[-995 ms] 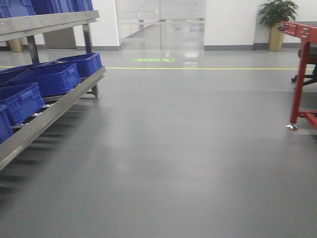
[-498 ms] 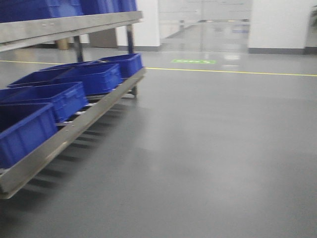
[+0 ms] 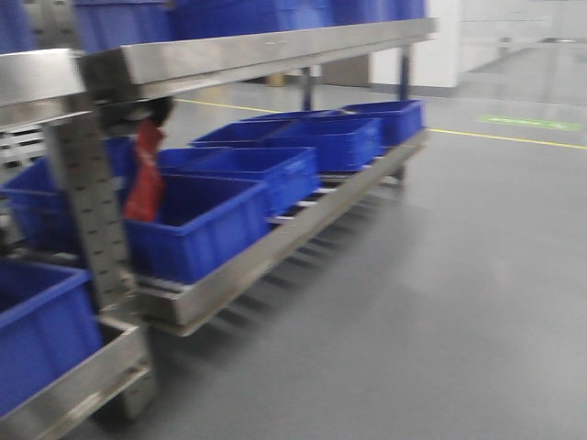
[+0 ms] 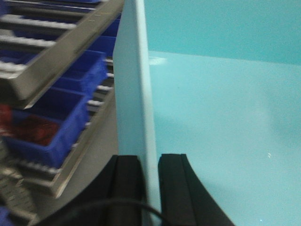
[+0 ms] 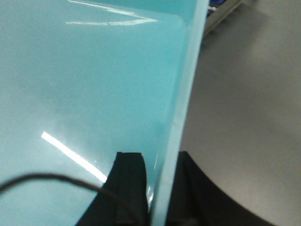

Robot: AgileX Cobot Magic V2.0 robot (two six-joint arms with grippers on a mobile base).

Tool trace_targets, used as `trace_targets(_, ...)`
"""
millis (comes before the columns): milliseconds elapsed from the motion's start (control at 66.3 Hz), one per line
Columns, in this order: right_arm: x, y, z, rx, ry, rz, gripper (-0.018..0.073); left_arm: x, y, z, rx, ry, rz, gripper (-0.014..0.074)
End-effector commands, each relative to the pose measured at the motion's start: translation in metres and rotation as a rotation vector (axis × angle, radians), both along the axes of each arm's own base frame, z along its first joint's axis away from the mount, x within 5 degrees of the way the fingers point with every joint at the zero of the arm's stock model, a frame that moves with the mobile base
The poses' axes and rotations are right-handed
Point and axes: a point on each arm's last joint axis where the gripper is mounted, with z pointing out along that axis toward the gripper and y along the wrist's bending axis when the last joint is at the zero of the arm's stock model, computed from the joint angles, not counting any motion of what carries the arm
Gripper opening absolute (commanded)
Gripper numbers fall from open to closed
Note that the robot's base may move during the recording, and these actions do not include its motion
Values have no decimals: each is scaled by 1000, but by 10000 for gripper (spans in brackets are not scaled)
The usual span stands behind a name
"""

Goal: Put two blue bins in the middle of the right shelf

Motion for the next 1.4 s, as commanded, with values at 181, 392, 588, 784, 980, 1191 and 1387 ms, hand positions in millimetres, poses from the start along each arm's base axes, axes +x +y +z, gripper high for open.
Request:
trace_targets(181, -2, -2, 7, -12, -54, 5, -153, -6, 3, 14, -61, -77, -7, -111)
trace_targets(392, -2, -2, 7, -12, -54, 5, -153, -6, 3, 14, -61, -77, -7, -111)
trace_targets(588, -2, -2, 7, -12, -54, 5, -153, -6, 3, 14, -61, -77, -7, -111)
trace_targets(784, -2, -2, 7, -12, -54, 5, -153, -6, 3, 14, -61, -77, -7, -111)
trace_targets(980, -2, -2, 7, -12, -54, 5, -153, -6, 3, 14, -61, -77, -7, -111)
trace_targets(1191, -2, -2, 7, -12, -54, 5, -153, -6, 3, 14, -61, -77, -7, -111)
trace_targets(1387, -2, -2, 7, -12, -54, 5, -153, -6, 3, 14, -61, -77, -7, -111)
